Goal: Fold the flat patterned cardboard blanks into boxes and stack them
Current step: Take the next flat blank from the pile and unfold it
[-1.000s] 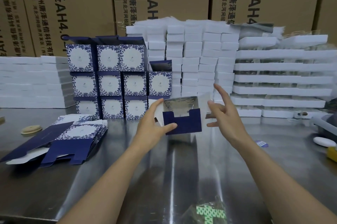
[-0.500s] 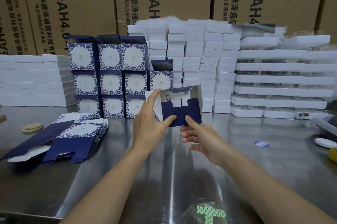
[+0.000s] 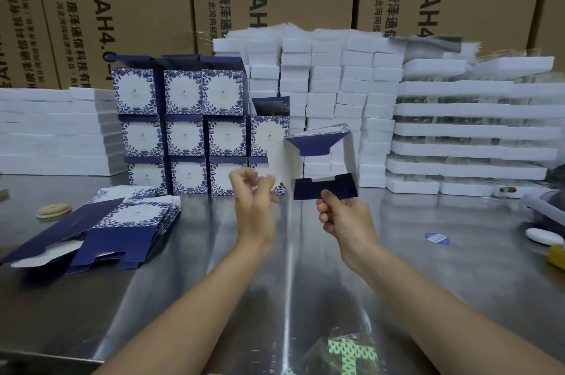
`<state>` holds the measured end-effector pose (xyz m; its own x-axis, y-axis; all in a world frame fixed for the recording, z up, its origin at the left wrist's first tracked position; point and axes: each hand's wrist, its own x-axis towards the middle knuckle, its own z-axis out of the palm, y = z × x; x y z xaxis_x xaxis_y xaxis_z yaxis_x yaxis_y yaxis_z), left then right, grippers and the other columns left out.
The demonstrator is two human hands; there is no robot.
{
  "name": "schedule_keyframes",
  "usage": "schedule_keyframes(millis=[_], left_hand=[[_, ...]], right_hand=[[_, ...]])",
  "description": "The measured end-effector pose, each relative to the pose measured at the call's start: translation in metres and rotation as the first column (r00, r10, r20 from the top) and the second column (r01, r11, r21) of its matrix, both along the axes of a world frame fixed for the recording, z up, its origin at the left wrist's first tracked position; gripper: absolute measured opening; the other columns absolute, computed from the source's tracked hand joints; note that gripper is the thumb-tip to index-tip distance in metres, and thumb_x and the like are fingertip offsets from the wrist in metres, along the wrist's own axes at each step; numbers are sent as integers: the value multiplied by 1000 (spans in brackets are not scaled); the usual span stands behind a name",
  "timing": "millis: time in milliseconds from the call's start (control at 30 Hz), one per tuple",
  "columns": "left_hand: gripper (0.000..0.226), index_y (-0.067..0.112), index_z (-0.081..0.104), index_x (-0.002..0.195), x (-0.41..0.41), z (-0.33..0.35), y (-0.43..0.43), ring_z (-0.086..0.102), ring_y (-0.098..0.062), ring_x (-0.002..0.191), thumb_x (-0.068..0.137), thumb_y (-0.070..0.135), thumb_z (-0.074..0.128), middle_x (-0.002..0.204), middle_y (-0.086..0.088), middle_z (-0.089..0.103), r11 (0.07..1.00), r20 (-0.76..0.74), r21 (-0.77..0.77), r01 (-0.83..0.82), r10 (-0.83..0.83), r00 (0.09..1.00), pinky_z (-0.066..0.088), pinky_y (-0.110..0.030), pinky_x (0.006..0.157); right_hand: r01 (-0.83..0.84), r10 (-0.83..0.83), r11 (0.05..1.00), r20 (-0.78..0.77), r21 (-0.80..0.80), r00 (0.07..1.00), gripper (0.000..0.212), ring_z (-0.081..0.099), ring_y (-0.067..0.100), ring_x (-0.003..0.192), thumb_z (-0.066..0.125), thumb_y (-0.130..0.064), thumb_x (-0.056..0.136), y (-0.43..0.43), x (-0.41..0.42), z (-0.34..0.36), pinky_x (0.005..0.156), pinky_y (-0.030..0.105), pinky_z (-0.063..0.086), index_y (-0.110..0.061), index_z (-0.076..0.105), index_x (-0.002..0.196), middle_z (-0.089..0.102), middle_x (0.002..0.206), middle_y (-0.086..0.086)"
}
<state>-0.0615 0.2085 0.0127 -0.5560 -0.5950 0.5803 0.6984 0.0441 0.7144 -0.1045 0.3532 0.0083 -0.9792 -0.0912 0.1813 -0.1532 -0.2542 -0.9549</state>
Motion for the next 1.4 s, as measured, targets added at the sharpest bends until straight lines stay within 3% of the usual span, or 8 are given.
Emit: schedule_keyframes(millis=[67,267,500,733,933,1133,1233,1400], left_hand=[[20,26,46,95,-2,-5,4,50,-15,61,81,35,57,77,5,55,977,105,110,182,-194,975,31,-25,51],[37,23,56,75,-4,-16,20,37,-9,46,95,51,68,59,6,41,937,467,-26,349,-297,833,25,-20,43],[50,19,33,60,-3,-13,28,24,-6,40,109,15,42,49,6,27,950,373,70,303,-307,875,24,-17,39],[47,27,28,63,-7,-14,24,19,-12,48,107,31,44,55,5,23,945,457,136,296,-325,828,13,-29,49],[41,26,28,68,-15,-14,14,17,-8,44,107,15,37,55,6,22,959,425,202,198,-268,865,15,-19,37],[50,26,30,64,-18,-18,11,24,-12,42,108,39,50,54,5,24,951,495,200,234,-304,814,15,-22,41],[46,24,32,68,-20,-20,8,26,-11,40,110,36,46,53,6,26,961,486,173,216,-274,830,17,-22,41],[45,21,41,68,-24,-23,-7,34,-16,49,111,30,43,54,7,38,996,530,-81,32,16,848,24,-32,47]], right_hand=[[26,-26,999,7,-37,1000,27,49,6,47,67,-19,103,1,-2,1,46,16,40,-9,65,77,64,62,-4],[-99,100,995,-38,3,994,32,43,9,47,65,-27,105,-2,4,3,50,21,38,-6,70,81,53,57,-4],[-172,178,976,-33,136,984,40,46,14,48,59,-36,106,-12,14,-3,49,24,36,-12,64,75,50,57,0],[-60,60,998,17,-2,998,37,30,12,41,46,-20,107,-9,6,-4,42,23,25,-13,52,71,37,52,-3],[-55,49,992,52,116,997,40,31,14,42,59,-31,103,-4,2,-2,44,23,24,-18,52,66,34,51,-4],[-66,68,994,-18,83,998,35,28,13,44,52,-19,106,-2,-1,-3,46,23,24,-16,46,71,33,53,-4],[-145,154,952,-13,270,988,35,40,14,48,59,-32,104,2,-2,-4,50,24,33,-17,54,73,45,56,-3],[244,-85,858,-343,453,935,54,41,14,58,74,-58,91,9,-4,-1,58,30,33,-19,43,68,42,58,-9]])
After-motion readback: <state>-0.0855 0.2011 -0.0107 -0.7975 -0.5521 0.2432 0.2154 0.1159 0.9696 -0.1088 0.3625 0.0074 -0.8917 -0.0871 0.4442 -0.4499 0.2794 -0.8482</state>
